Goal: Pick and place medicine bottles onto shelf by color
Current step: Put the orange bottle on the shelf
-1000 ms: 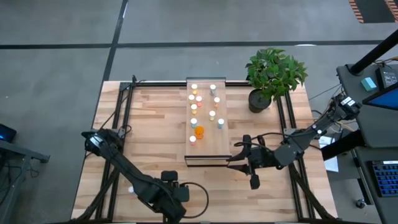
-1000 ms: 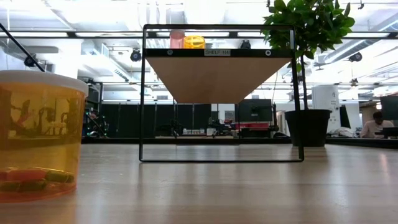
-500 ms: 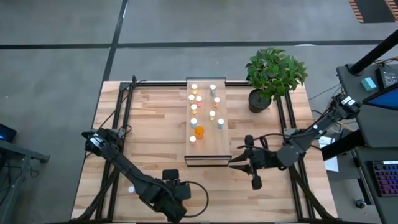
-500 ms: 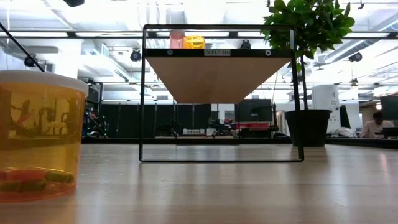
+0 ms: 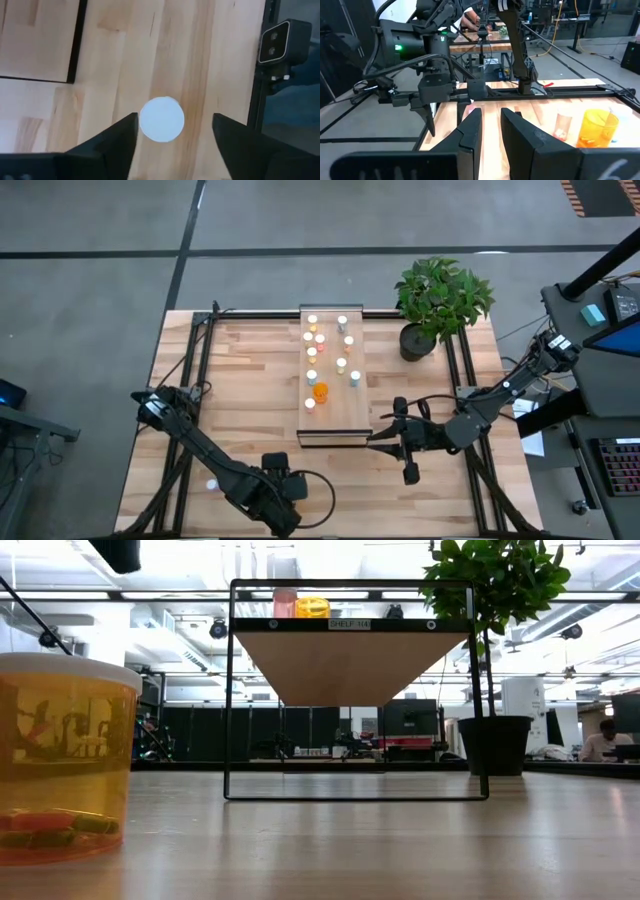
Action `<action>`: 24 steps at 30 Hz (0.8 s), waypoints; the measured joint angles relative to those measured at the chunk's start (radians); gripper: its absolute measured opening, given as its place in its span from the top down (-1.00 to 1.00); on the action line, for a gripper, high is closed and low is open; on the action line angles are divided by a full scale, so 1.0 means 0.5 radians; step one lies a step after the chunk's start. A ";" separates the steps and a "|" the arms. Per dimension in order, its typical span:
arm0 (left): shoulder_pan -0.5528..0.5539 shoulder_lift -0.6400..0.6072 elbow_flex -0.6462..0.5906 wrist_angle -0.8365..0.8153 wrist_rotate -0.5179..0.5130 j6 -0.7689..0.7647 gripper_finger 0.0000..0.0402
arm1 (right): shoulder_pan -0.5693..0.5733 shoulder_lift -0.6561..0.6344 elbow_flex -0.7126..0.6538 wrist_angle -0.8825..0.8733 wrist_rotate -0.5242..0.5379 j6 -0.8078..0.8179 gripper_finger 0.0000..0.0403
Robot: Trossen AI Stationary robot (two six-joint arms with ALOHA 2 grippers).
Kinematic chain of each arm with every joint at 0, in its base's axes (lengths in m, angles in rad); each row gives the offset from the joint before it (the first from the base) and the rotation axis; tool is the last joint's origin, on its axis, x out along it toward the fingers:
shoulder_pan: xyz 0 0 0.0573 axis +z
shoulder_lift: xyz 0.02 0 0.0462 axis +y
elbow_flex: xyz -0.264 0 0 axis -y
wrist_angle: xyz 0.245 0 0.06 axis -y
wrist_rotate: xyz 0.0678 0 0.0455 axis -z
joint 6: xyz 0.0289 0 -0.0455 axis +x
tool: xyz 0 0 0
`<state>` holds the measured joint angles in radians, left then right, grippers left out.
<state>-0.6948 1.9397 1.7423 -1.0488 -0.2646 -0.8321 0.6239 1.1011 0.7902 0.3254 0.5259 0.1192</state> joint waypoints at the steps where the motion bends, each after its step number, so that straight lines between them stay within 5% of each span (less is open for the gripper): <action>1: 0.001 0.001 -0.001 0.005 -0.002 0.001 -0.23 | 0.000 0.000 0.000 -0.001 0.000 0.000 0.70; 7: 0.001 -0.003 -0.116 0.177 -0.011 0.101 -0.45 | 0.000 0.000 0.000 -0.015 0.000 0.006 0.70; 24: 0.002 -0.150 -0.535 0.444 -0.043 0.214 -0.46 | 0.000 0.000 -0.015 -0.039 0.001 0.101 0.70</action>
<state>-0.6940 1.8648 1.4749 -0.8270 -0.2861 -0.7252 0.6239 1.1011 0.7830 0.3058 0.5262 0.1699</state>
